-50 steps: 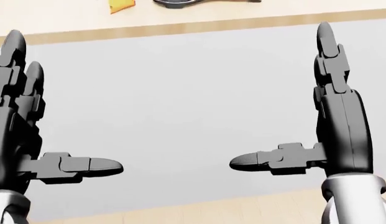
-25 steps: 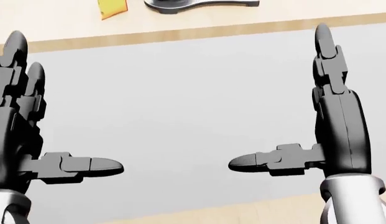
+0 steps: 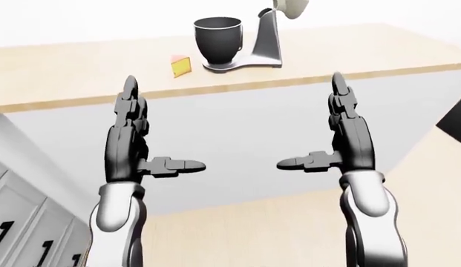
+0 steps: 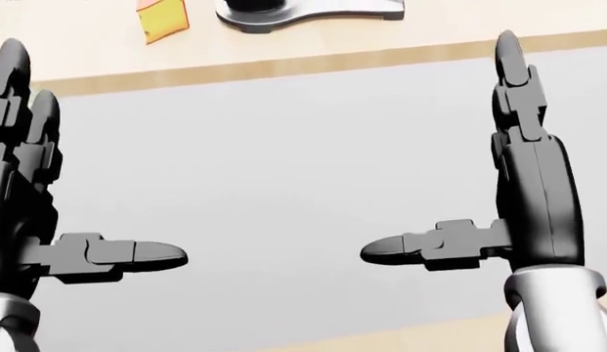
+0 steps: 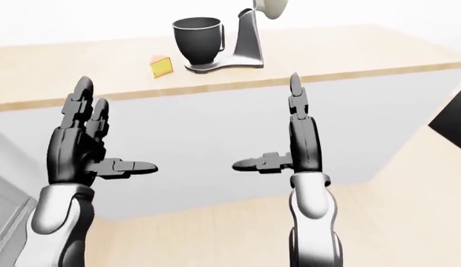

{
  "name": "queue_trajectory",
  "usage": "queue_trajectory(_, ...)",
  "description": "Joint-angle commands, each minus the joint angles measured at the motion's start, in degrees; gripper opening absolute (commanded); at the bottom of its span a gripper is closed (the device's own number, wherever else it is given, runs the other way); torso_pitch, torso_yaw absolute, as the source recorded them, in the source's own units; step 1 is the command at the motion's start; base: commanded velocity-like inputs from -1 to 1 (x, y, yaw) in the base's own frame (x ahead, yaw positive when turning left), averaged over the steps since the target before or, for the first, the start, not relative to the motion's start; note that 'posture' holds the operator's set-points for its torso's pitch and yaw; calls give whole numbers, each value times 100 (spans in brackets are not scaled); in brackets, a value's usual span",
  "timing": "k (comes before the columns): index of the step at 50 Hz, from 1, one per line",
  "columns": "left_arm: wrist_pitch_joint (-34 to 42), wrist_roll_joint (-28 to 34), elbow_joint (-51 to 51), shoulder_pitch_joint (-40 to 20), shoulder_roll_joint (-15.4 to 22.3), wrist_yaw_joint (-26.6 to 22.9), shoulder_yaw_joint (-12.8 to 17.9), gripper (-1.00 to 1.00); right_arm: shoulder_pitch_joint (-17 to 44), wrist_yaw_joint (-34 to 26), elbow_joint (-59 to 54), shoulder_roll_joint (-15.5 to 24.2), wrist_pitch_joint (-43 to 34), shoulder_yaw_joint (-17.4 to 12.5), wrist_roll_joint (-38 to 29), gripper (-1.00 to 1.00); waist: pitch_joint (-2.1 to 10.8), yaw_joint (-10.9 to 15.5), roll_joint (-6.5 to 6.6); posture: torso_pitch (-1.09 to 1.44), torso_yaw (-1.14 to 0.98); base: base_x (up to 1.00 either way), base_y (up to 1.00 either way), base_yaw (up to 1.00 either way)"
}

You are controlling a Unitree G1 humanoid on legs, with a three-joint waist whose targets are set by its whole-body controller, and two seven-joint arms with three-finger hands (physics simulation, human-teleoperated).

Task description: Place the cheese in the stand mixer bowl.

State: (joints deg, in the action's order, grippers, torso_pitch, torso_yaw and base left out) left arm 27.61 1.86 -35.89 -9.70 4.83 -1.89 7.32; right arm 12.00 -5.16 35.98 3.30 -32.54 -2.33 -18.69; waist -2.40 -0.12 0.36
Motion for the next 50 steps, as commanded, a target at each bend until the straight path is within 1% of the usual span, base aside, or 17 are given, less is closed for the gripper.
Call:
queue_trajectory(1, -139, 9, -227, -116, 46, 44, 57, 100, 136, 2, 218, -4, 161, 56, -5, 100, 59, 14, 0, 0, 0, 10, 0, 0)
queue_trajectory(3, -87, 5, -287, -118, 51, 51, 63, 100, 147, -1, 221, -7, 148, 67, -15, 100, 73, -10, 209, 0, 0, 10, 0, 0)
queue_trajectory(5, -3, 6, -379, -129, 60, 61, 72, 100, 155, -5, 226, -7, 139, 64, -18, 100, 208, -14, 604, 0, 0, 11, 0, 0)
queue_trajectory(6, 20, 1, -392, -144, 63, 66, 81, 100, 160, -6, 221, -6, 139, 63, -17, 100, 129, 51, 293, 0, 0, 11, 0, 0)
queue_trajectory(7, 28, 4, -400, -150, 67, 72, 84, 100, 163, -6, 215, -6, 141, 64, -18, 100, 116, 15, 409, 0, 0, 11, 0, 0)
queue_trajectory(11, 75, 12, -450, -162, 83, 89, 106, 100, 152, -6, 216, -9, 148, 70, -22, 100, 151, 53, 237, 0, 0, 11, 0, 0)
queue_trajectory(15, 106, -19, -506, -143, 79, 110, 138, 100, 128, -19, 253, -17, 124, 84, -31, 100, 106, 71, -52, 0, 0, 10, 0, 0)
queue_trajectory(17, 190, -30, -592, -168, 112, 118, 189, 100, 131, -21, 263, -19, 115, 88, -43, 100, 170, 78, -360, 0, 0, 11, 0, 0)
queue_trajectory(21, 239, -48, -653, -170, 128, 127, 209, 100, 121, -23, 252, -14, 142, 76, -40, 100, 111, 24, -277, 0, 0, 11, 0, 0)
queue_trajectory(26, 227, -44, -657, -151, 128, 130, 216, 100, 100, -29, 283, -10, 140, 67, -53, 100, 59, 24, -11, 0, 0, 11, 0, 0)
queue_trajectory(28, 230, -46, -668, -147, 131, 130, 220, 100, 91, -30, 296, -11, 138, 67, -59, 100, 53, 2, 168, 0, 0, 11, 0, 0)
queue_trajectory(30, 222, -43, -664, -150, 135, 132, 222, 100, 79, -28, 304, -12, 146, 64, -62, 100, 168, -15, 531, 0, 0, 10, 0, 0)
queue_trajectory(31, 223, -40, -664, -151, 136, 133, 221, 100, 80, -24, 289, -14, 158, 66, -60, 100, 139, 44, 322, 0, 0, 10, 0, 0)
queue_trajectory(33, 226, -37, -670, -154, 139, 135, 221, 100, 83, -16, 270, -19, 172, 75, -63, 100, 101, 39, 356, 0, 0, 11, 0, 0)
queue_trajectory(39, 215, -43, -666, -156, 140, 139, 230, 100, 84, -14, 279, -29, 162, 96, -80, 100, 98, 62, 43, 0, 0, 11, 0, 0)
queue_trajectory(42, 209, -43, -662, -151, 140, 137, 227, 100, 85, -17, 276, -26, 170, 87, -77, 100, 172, 72, -358, 0, 0, 11, 0, 0)
queue_trajectory(50, 203, -51, -672, -143, 138, 131, 231, 100, 81, -12, 262, -28, 197, 82, -73, 100, 71, 22, -57, 0, 0, 11, 0, 0)
